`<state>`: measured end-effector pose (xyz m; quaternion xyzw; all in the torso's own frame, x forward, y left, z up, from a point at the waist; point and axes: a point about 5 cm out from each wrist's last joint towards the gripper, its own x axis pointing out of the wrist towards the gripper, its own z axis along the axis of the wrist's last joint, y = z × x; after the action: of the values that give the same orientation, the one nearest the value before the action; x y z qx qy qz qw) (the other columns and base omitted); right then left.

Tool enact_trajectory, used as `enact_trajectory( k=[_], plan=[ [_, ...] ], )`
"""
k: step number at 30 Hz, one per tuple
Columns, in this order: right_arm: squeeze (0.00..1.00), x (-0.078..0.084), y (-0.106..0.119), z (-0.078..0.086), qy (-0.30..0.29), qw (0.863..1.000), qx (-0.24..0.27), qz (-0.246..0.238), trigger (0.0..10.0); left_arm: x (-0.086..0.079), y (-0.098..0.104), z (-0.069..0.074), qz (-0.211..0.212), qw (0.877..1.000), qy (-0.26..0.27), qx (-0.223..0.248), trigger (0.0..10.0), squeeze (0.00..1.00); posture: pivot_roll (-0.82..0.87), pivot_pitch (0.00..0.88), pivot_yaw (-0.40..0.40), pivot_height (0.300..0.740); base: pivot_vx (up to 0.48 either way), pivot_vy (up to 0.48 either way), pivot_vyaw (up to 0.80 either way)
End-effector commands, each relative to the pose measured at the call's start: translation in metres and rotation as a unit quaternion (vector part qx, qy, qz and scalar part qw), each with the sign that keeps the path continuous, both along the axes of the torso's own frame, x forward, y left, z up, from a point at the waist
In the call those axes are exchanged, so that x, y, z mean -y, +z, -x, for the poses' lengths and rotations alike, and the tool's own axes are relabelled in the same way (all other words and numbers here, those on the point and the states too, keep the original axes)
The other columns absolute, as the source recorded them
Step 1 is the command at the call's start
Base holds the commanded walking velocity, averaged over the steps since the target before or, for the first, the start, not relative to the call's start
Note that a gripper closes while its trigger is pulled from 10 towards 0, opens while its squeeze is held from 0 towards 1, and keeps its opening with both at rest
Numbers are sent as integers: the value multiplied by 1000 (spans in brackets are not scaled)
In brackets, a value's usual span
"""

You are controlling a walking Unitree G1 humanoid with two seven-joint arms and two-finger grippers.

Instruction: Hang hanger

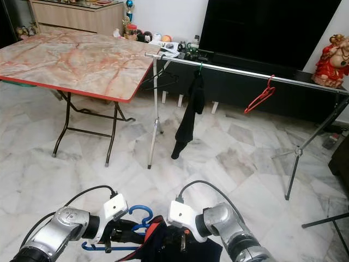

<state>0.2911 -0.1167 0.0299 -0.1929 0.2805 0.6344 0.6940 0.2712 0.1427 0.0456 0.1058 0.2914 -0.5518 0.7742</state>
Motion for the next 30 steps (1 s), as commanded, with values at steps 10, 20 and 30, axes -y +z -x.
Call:
enact_trajectory(
  k=[10,20,30],
  plan=[
    [0,-6,22,-18,-32,997,51,-50,10000,4,-10,10,6,999,-12,-37,0,0,190,0,-166,740,0,0,0],
    [0,-6,20,-17,-41,997,47,-55,10000,4,-10,11,6,999,-15,-39,0,0,194,0,-165,740,0,0,0],
    [0,-7,26,-20,-69,991,25,-112,10000,4,-10,11,9,999,-14,-42,0,0,193,0,-166,740,0,0,0]
  ],
)
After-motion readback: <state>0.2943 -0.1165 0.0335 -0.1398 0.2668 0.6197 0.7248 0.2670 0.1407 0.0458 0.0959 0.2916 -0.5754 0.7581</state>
